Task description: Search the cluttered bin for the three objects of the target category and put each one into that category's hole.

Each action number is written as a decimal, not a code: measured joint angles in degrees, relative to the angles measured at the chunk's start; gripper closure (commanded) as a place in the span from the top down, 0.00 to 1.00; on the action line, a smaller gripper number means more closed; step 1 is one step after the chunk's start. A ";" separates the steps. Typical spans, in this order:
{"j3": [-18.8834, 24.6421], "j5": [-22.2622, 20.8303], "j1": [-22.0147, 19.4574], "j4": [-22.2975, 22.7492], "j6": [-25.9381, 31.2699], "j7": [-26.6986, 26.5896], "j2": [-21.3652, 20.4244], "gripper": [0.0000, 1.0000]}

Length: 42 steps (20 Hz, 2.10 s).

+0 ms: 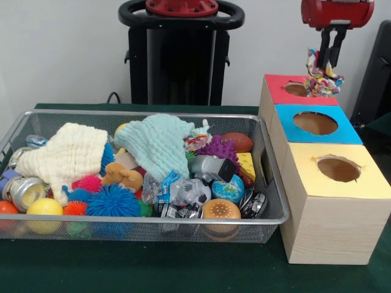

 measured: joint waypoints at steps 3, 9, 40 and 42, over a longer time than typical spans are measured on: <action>-0.09 0.00 0.05 -0.60 0.00 0.00 0.00 0.00; -0.26 0.00 0.45 -1.82 0.01 0.00 0.41 0.00; -1.97 0.11 4.23 -7.90 0.00 0.00 9.39 0.00; -2.01 0.16 4.23 -8.16 0.00 0.00 9.79 0.00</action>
